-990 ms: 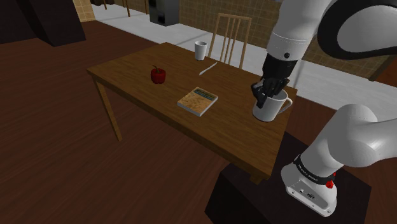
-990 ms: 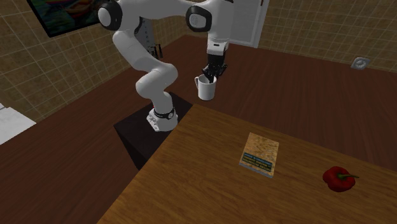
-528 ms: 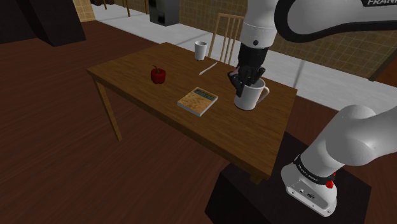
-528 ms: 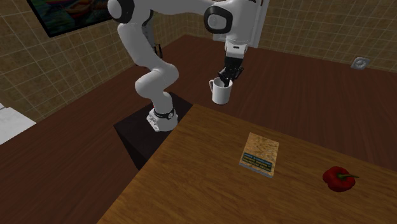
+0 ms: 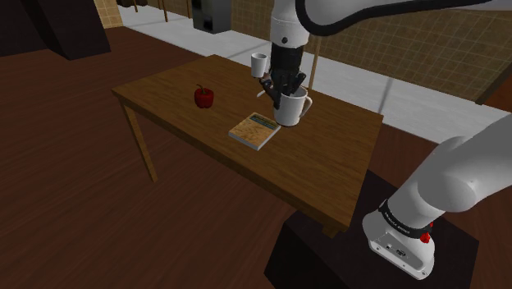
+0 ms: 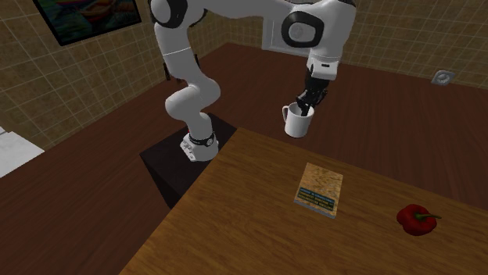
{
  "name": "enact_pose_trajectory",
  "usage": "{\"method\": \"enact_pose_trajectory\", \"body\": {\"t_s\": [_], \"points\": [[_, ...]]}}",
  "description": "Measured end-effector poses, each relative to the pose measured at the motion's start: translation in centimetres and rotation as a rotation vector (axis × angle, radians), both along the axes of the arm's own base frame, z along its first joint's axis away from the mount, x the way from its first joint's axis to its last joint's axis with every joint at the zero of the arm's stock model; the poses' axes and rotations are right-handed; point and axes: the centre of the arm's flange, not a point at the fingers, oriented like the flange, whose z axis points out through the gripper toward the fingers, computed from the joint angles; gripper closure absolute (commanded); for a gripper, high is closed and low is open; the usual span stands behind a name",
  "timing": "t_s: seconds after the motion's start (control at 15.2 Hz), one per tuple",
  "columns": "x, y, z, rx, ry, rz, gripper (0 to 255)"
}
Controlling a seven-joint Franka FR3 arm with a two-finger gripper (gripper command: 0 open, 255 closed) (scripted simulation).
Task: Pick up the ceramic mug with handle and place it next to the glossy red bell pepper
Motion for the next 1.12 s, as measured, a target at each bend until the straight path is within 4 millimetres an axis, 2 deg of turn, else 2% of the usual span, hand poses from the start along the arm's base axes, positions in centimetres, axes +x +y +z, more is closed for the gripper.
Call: {"method": "enact_pose_trajectory", "body": {"t_s": [0.26, 1.12], "points": [[5.3, 0.6, -0.1, 0.000, 0.001, 0.001, 255], [22.6, 4.1, 0.1, 0.001, 0.000, 0.001, 255]]}}
